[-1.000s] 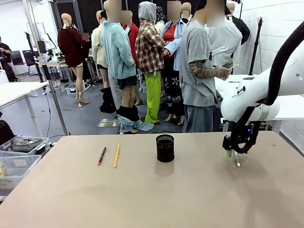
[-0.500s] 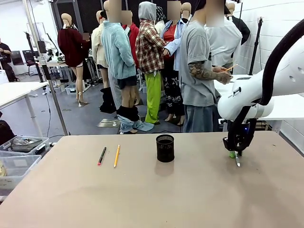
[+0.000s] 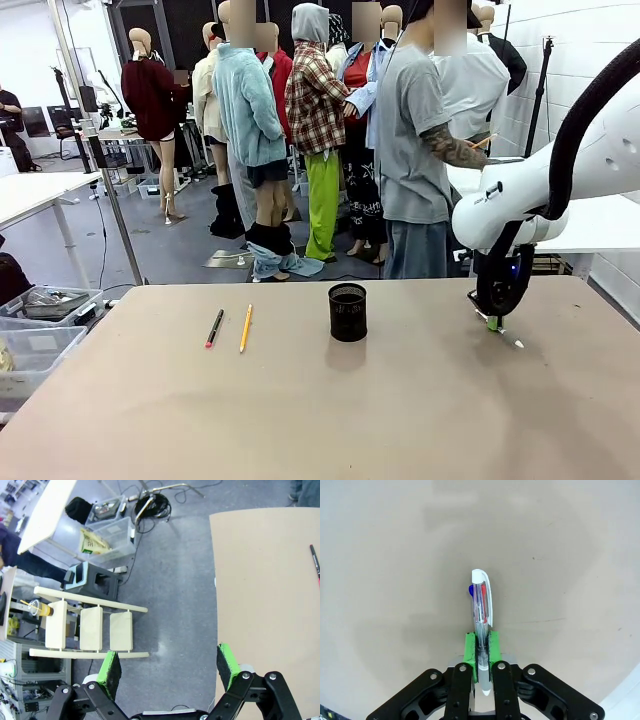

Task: Place the pens into the pen holder.
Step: Pick up a writing instrument from the table and place it into the Pen holder.

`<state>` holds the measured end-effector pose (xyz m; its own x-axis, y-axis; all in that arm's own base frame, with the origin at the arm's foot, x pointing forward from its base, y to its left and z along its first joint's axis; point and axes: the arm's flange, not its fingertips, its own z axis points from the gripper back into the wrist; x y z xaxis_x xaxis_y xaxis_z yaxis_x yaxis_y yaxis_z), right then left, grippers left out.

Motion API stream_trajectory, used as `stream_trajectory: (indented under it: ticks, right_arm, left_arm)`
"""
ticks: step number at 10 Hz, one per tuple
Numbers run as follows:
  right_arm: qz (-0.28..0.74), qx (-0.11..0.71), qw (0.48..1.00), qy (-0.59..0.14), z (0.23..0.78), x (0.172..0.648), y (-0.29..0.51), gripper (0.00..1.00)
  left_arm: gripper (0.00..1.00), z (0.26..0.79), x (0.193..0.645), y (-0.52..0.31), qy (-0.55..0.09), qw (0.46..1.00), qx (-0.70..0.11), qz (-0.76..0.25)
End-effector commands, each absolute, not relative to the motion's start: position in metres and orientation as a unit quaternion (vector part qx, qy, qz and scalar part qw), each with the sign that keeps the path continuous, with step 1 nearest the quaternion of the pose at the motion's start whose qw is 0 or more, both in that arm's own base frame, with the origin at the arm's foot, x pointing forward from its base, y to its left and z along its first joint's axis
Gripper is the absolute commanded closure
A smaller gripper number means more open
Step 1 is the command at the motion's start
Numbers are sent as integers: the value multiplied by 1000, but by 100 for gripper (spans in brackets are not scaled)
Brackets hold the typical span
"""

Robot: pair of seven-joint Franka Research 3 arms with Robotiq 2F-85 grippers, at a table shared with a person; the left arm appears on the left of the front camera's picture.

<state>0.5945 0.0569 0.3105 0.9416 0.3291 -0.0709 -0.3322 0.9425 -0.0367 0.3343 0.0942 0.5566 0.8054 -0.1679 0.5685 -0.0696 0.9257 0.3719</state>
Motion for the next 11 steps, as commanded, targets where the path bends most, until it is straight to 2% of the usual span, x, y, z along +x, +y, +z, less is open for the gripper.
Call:
stream_trajectory:
  ticks: [1,2,4,6,8,9,11]
  right_arm:
    - [260,-9,965,19,333,593,65,100]
    - [354,22,935,-24,352,589,70,100]
    - [463,81,874,-121,392,577,82,100]
    - [567,188,770,-225,419,573,100,100]
    - [613,263,684,-295,432,583,127,100]
    - [626,327,619,-344,437,586,141,100]
    - [621,382,569,-380,440,588,165,100]
  left_arm:
    - [0,557,336,97,-314,928,197,-35]
    - [0,557,336,97,-314,928,197,-35]
    - [0,557,336,97,-314,928,197,-35]
    - [0,557,336,97,-314,928,197,-35]
    - [0,557,336,97,-314,928,197,-35]
    - [0,557,336,97,-314,928,197,-35]
    - [0,557,336,97,-314,928,197,-35]
